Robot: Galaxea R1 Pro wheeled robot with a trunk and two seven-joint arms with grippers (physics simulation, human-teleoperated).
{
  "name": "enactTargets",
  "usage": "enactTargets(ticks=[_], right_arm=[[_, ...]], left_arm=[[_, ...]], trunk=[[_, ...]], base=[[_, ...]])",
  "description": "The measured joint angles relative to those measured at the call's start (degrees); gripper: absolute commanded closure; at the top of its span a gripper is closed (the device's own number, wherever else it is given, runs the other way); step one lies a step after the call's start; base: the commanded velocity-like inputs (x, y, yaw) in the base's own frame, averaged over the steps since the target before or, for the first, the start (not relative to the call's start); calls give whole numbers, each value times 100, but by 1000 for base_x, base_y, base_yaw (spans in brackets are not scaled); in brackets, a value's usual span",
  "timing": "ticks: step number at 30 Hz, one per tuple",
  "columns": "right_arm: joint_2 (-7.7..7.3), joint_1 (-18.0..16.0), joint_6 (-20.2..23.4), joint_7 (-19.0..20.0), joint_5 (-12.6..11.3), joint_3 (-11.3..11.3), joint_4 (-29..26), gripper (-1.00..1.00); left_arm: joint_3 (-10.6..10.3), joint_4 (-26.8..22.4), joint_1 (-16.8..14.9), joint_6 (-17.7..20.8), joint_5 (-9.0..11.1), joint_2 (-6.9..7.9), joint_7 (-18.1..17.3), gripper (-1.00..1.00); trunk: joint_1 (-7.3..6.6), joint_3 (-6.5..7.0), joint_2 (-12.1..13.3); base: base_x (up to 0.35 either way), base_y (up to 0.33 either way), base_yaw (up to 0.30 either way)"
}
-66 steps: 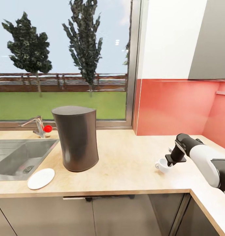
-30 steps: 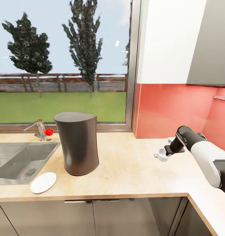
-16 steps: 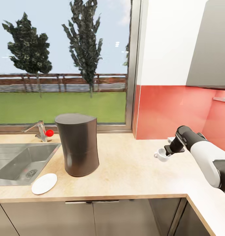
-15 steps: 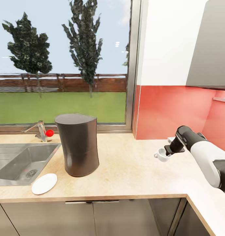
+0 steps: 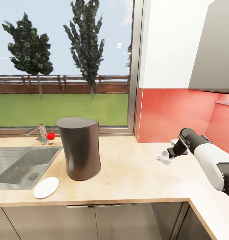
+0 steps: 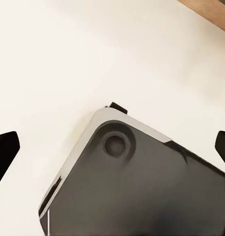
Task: Set up a coffee station on the kitchen countertop: keep the coffee maker on the countertop, move the bottle of coffee from the kitchen shelf to the counter next to the coffee maker, place a paper coffee filter on top of the coffee maker, put the saucer next to the coffee maker with the coffee cup on the saucer, and place the electric kettle next to the coffee maker.
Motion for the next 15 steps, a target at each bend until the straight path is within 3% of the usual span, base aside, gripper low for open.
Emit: enactTargets(ticks=[10, 11, 12, 15], right_arm=[[26, 0, 0, 11, -32, 26, 10, 100], [47, 1, -2, 20, -45, 328, 20, 100], [56, 0, 0, 29, -69, 450, 23, 100], [69, -1, 0, 37, -89, 598, 23, 100]], left_arm=[[0, 0, 0, -2, 0, -2, 0, -100], [0, 0, 0, -2, -1, -4, -2, -100], [0, 0, 0, -2, -1, -3, -2, -100], [0, 0, -1, -2, -2, -2, -1, -100]], trunk=[[-220, 180, 402], [-242, 198, 443], [-264, 216, 483], [-330, 268, 601]], base=[[0, 0, 0], [0, 0, 0], [0, 0, 0], [0, 0, 0]])
